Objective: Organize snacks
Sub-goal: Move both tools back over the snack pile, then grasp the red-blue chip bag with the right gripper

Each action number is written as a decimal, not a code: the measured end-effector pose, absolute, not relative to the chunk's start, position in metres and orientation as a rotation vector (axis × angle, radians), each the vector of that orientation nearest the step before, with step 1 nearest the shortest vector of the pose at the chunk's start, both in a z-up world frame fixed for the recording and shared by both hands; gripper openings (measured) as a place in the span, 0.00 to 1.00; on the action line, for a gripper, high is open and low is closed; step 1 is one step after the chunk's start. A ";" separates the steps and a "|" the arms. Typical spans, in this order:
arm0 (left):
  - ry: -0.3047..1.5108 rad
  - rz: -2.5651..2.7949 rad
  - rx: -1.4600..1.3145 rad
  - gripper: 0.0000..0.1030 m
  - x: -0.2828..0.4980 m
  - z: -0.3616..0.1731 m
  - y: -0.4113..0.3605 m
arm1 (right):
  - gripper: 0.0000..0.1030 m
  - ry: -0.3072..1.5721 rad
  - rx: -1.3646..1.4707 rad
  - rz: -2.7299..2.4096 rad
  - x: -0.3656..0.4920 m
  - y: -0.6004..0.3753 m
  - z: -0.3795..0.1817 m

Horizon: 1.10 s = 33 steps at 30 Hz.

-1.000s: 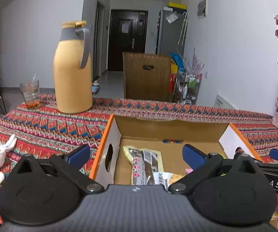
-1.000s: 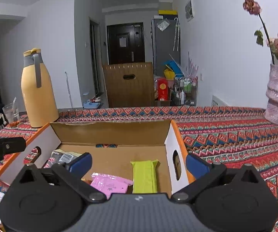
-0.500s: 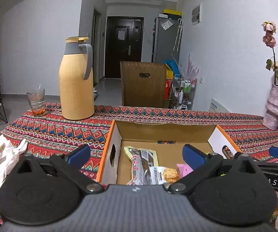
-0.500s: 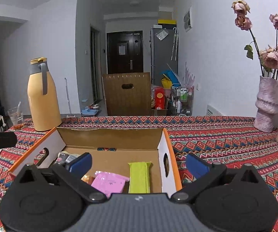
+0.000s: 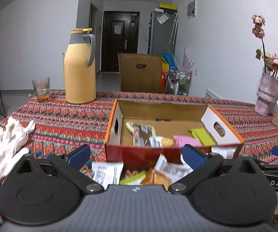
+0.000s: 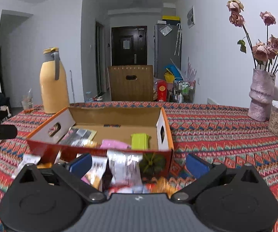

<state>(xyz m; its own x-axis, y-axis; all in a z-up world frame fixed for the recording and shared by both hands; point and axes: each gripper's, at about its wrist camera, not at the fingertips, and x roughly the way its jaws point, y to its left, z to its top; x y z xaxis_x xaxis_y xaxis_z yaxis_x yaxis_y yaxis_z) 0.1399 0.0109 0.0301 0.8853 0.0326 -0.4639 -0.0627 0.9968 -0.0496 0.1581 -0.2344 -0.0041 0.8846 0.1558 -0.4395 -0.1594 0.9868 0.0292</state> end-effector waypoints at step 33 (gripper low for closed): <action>0.593 0.073 -0.104 1.00 0.103 -0.014 0.032 | 0.72 0.777 -0.047 0.194 0.185 -0.213 -0.069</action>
